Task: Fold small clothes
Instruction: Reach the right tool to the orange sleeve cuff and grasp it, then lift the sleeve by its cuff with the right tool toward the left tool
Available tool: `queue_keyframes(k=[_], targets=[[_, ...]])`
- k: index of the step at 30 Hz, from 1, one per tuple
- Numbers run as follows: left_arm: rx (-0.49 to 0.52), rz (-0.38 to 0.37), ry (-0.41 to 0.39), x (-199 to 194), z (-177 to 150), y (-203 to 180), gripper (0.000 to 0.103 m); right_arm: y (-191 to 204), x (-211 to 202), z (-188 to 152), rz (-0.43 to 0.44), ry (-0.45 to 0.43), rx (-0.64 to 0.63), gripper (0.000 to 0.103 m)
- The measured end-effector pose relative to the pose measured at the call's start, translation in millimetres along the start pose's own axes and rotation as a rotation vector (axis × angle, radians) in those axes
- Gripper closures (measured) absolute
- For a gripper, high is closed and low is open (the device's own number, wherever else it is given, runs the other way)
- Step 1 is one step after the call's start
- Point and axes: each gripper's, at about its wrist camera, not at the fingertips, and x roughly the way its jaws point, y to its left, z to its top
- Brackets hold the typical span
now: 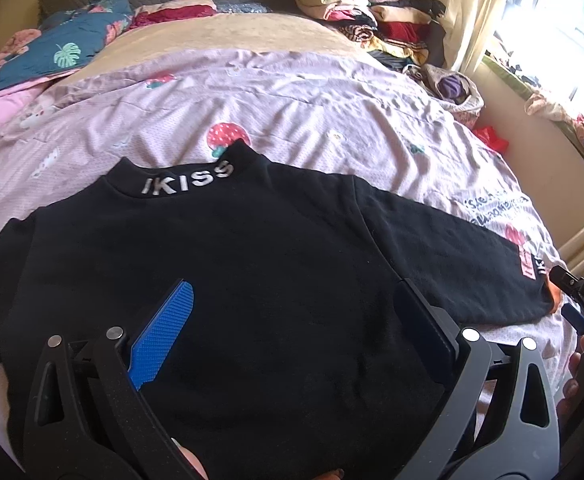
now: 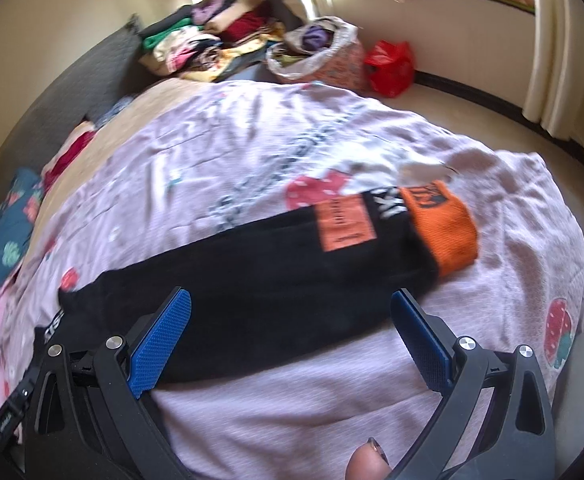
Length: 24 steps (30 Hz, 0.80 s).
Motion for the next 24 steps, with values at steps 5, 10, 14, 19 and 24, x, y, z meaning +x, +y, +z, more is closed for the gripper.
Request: queue_keyframes(k=[5, 10, 14, 19, 24], targets=[[0.034, -0.002, 0.031, 17.6, -2.5, -12.9, 0.009, -31.2, 16.6, 1.4, -0.018, 0.029, 0.072, 0.004], [0.059, -0.006, 0.059, 30.9, -6.7, -25.5, 0.009, -53.8, 34.2, 4.4, -0.004, 0.072, 0.130, 0.004], [0.061, -0.014, 0.060, 33.9, -11.6, -29.1, 0.009, -67.4, 44.1, 6.2, 0.019, 0.068, 0.169, 0.005], [0.043, -0.018, 0.049, 31.0, -15.9, -25.8, 0.009, -75.4, 50.2, 7.5, 0.040, 0.011, 0.190, 0.046], [0.015, -0.034, 0.029, 21.3, -21.9, -17.4, 0.009, -82.1, 45.2, 9.0, 0.099, -0.039, 0.208, 0.086]])
